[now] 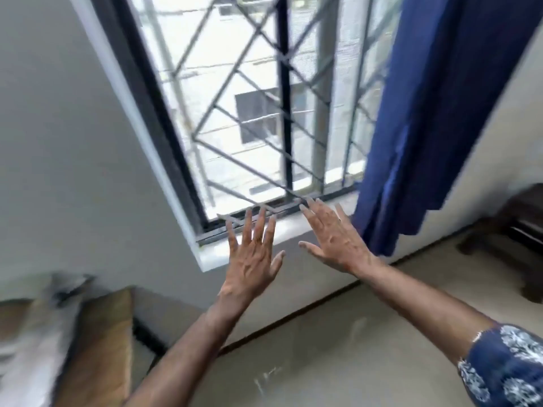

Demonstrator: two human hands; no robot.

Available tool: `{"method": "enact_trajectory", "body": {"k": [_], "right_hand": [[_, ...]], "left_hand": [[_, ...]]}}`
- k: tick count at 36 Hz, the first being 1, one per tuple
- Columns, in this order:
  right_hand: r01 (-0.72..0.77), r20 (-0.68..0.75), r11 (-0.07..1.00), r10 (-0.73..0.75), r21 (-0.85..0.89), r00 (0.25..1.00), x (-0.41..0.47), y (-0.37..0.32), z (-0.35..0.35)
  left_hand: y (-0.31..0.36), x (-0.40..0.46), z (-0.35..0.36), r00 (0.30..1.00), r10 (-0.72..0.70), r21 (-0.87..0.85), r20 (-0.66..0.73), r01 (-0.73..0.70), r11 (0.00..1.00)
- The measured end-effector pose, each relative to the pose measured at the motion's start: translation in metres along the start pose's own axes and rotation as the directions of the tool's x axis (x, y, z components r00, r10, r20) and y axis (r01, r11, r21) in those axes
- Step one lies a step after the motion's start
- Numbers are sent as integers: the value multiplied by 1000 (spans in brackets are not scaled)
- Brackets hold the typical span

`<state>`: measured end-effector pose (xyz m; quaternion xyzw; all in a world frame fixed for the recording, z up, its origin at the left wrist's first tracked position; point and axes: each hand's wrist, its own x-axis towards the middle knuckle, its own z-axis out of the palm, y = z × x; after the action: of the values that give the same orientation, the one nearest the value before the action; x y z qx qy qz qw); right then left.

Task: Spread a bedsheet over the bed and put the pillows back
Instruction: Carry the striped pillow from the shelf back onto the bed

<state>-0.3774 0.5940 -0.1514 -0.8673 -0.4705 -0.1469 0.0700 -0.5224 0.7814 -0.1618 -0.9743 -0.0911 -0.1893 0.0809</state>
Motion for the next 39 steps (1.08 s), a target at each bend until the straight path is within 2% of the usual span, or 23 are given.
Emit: {"method": "enact_trajectory", "body": {"k": [7,14,20,25,29,35,39], "right_hand": [[264,-30,958,-262,115,965,81,-132,34],[483,-5,852,-492,204,871,137,-251,50],[674,-47,693,-688,255,724,164,-332,57],[771,-31,558,-804,309,594,175,-383,65],[833,-11,444,-881,331,474,172,-420,75],[867,58,360,-930,345,363,162,-473,80],[923,26,281,-958,263,284,164,-507,85]], "left_hand": [[-114,-86,-24,964,-267,81,-5,266,961],[-191,-162,-42,821,-569,186,36,554,811],[-219,-225,-71,643,-766,289,13,731,619],[-228,-283,-87,431,-901,373,56,828,419],[-224,-319,-89,269,-956,393,114,872,293],[-214,-361,-85,63,-984,297,165,948,111],[-210,-389,-84,5,-984,114,178,993,26]]}}
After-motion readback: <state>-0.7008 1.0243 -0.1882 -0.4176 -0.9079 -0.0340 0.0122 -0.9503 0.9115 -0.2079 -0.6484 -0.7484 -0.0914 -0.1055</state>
